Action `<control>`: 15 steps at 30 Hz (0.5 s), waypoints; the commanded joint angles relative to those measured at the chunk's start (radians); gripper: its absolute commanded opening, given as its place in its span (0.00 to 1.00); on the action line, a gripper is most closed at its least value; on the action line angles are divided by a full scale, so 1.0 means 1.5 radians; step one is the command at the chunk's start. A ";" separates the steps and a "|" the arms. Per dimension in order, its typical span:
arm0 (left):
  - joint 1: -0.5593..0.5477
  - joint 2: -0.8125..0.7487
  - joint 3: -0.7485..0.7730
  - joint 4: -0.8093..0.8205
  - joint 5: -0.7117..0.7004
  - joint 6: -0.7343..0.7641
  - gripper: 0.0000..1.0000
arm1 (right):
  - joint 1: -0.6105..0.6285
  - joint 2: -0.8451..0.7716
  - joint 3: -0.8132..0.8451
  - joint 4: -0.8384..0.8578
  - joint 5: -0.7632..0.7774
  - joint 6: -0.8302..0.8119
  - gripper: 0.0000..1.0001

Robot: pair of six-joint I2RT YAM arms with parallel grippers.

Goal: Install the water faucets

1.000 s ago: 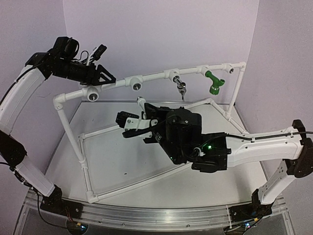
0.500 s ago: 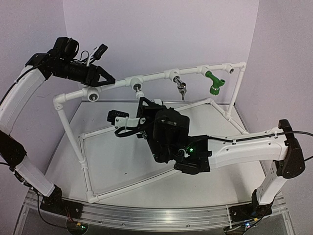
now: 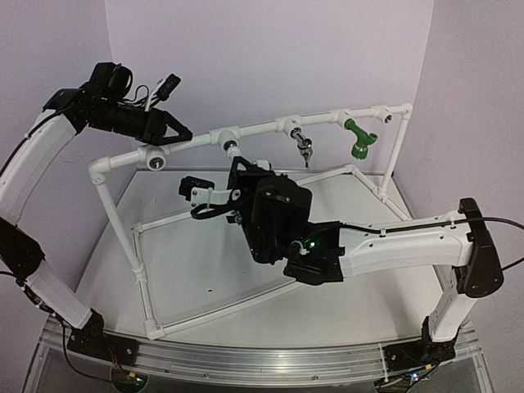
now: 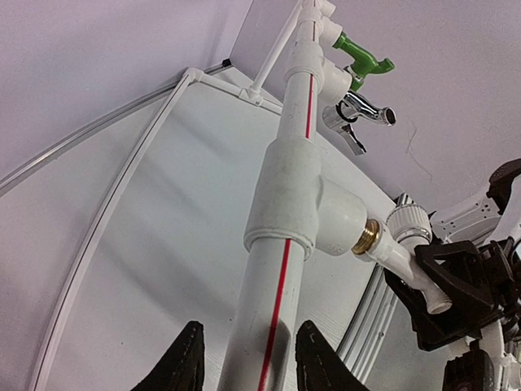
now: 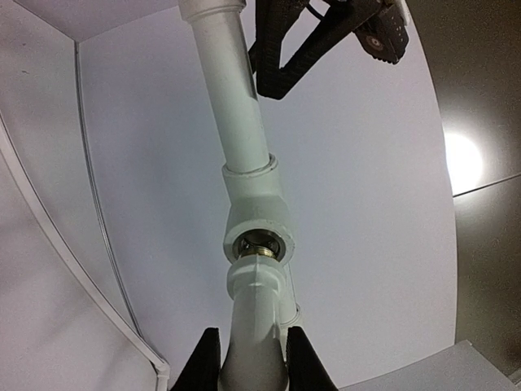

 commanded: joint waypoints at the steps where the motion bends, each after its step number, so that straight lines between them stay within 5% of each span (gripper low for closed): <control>1: -0.020 0.019 -0.028 -0.136 0.051 -0.001 0.36 | -0.014 0.008 0.042 0.047 -0.017 -0.011 0.00; 8: -0.022 0.024 -0.029 -0.150 0.061 0.021 0.34 | -0.023 0.003 0.034 0.050 -0.041 -0.013 0.00; 15: -0.025 0.016 -0.036 -0.178 0.043 0.095 0.46 | -0.023 -0.017 0.008 0.046 -0.077 -0.008 0.00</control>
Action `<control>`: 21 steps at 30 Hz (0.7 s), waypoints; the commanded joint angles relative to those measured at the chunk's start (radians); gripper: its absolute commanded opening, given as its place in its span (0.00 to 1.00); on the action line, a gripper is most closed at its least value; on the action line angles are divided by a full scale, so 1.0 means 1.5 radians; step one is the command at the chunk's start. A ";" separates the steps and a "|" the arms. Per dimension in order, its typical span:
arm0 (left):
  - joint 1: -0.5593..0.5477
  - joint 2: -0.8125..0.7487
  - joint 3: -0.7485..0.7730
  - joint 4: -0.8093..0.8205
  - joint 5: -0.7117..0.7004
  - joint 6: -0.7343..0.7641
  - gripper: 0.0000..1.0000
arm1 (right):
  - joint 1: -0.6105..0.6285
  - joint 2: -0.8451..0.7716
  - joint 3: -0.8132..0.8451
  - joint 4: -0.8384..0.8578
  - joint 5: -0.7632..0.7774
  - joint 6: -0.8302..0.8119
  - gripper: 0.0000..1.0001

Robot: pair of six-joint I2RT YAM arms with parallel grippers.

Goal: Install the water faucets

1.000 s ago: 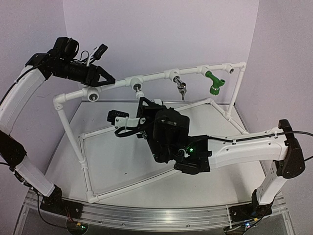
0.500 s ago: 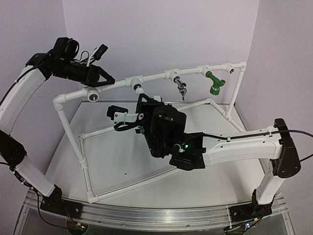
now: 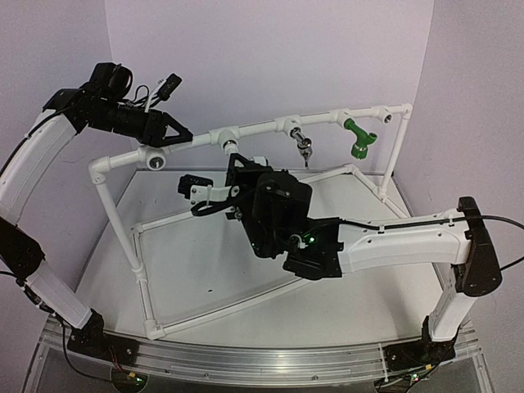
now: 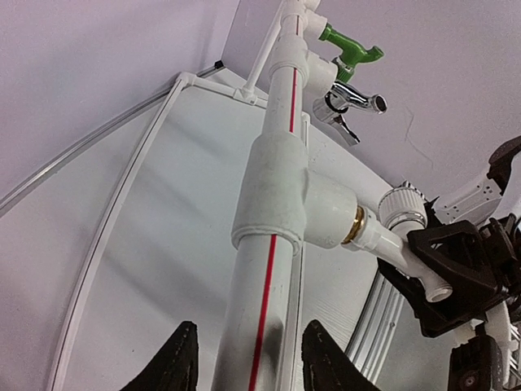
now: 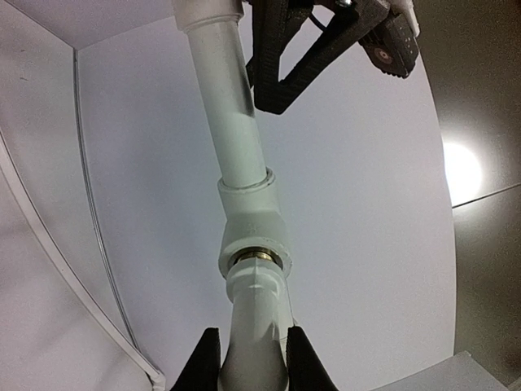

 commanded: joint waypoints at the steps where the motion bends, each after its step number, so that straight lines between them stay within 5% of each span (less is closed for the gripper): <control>1: -0.026 0.013 -0.036 -0.178 0.027 0.056 0.47 | -0.006 -0.023 -0.002 0.044 -0.035 0.004 0.00; 10: -0.026 0.022 0.002 -0.198 -0.021 0.171 0.49 | -0.008 -0.031 -0.004 0.025 -0.049 0.021 0.00; 21: -0.028 0.061 0.040 -0.222 -0.081 0.190 0.47 | -0.023 -0.051 -0.017 0.009 -0.058 0.012 0.00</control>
